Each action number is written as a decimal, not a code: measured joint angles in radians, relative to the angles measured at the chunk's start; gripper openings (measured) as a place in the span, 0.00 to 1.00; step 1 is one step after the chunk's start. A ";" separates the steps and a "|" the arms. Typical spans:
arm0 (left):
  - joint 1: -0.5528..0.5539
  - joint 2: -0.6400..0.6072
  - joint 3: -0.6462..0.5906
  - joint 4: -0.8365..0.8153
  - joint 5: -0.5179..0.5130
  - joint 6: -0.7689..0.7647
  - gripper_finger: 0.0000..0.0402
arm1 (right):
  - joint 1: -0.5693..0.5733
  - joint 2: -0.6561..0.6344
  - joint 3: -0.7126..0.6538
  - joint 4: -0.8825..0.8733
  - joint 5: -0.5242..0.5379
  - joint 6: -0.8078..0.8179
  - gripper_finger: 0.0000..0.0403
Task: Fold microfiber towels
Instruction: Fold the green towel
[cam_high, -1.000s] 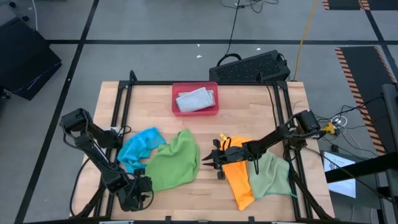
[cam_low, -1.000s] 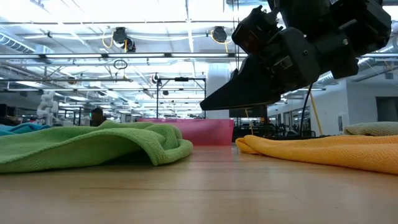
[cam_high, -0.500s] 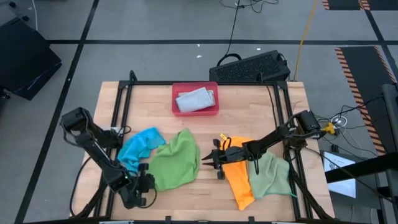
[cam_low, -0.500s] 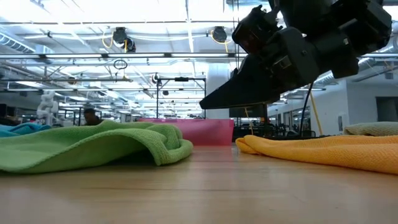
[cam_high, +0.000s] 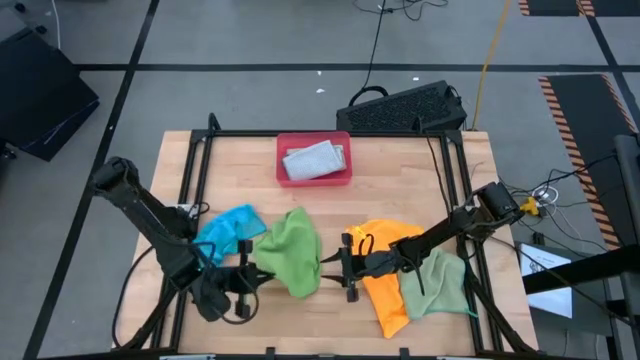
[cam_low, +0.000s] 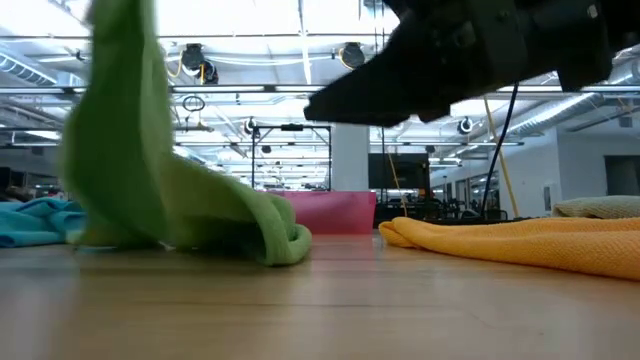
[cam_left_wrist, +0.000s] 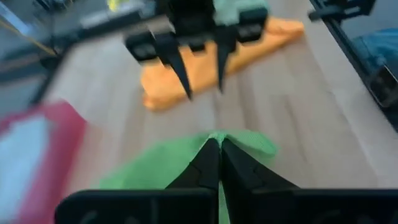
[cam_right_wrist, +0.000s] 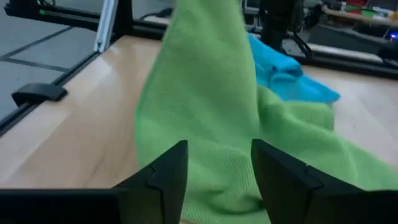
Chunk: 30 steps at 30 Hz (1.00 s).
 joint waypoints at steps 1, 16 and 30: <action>0.016 -0.001 0.013 0.004 -0.003 0.038 0.01 | 0.000 0.000 0.006 0.001 -0.001 -0.001 0.43; 0.209 0.003 0.044 0.132 -0.022 0.137 0.02 | 0.078 0.153 0.197 0.020 0.254 0.070 0.44; 0.212 0.083 0.043 0.281 -0.018 0.213 0.02 | 0.099 0.153 0.307 -0.330 0.285 0.301 0.60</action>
